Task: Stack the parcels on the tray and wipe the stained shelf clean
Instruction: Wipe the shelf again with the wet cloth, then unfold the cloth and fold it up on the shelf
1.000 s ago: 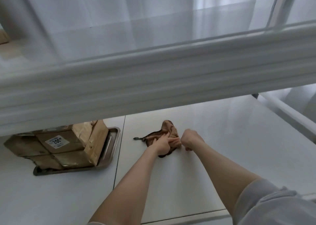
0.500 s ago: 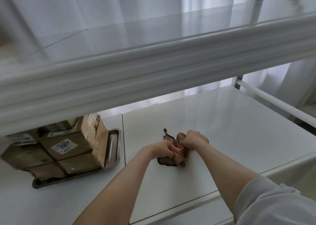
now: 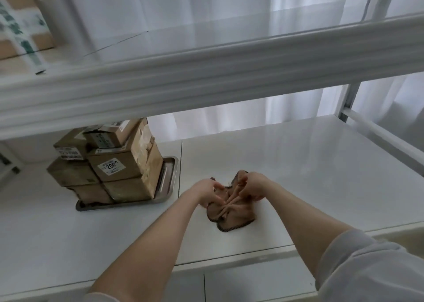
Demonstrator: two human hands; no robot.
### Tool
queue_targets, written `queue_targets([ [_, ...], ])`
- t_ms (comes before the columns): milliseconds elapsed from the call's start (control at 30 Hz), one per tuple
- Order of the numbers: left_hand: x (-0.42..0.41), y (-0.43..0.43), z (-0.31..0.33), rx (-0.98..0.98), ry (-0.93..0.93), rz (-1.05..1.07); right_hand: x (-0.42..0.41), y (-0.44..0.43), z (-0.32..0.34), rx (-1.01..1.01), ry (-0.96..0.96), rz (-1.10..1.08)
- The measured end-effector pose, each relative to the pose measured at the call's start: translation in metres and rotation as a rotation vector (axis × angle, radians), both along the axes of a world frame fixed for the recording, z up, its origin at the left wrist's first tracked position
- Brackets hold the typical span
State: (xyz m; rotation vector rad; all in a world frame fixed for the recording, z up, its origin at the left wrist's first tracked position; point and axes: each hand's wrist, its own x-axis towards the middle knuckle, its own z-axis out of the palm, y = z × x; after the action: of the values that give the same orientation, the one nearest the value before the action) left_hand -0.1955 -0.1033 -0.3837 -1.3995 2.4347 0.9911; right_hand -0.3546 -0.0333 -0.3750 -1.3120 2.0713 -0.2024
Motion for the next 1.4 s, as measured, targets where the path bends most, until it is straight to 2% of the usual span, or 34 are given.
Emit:
queue_targets([
  [100, -0.004, 0.014, -0.009, -0.187, -0.038, -0.041, 0.010, 0.002, -0.008, -0.013, 0.162, 0.153],
  [167, -0.005, 0.023, -0.008, -0.211, -0.059, -0.077, 0.014, 0.005, -0.005, 0.015, 0.172, 0.210],
  [467, 0.007, 0.055, 0.005, 0.127, -0.175, -0.073, 0.023, 0.025, -0.004, 0.285, -0.107, 0.345],
  [633, 0.009, 0.078, 0.015, 0.373, -0.267, -0.021, 0.028, 0.044, 0.001, 0.436, -0.145, 0.541],
  [767, 0.024, 0.080, 0.035, 0.457, 0.025, 0.179, 0.007, 0.046, 0.007, 0.355, -0.435, 0.405],
  [933, 0.022, 0.070, 0.064, 0.317, 0.446, 0.476, -0.012, 0.038, 0.026, 0.059, -0.689, 0.204],
  [1033, 0.014, 0.061, 0.077, 0.250, 0.612, 0.582, -0.012, 0.034, 0.037, -0.059, -0.833, 0.082],
  [1233, 0.007, 0.036, 0.096, 0.102, 0.784, 0.576, -0.016, 0.026, 0.057, -0.162, -0.931, -0.127],
  [1300, 0.011, 0.031, 0.104, 0.128, 0.754, 0.542, -0.019, 0.025, 0.063, -0.228, -0.951, -0.229],
  [1400, 0.020, 0.024, 0.112, 0.295, 0.594, 0.432, -0.020, 0.023, 0.072, -0.325, -0.977, -0.376],
])
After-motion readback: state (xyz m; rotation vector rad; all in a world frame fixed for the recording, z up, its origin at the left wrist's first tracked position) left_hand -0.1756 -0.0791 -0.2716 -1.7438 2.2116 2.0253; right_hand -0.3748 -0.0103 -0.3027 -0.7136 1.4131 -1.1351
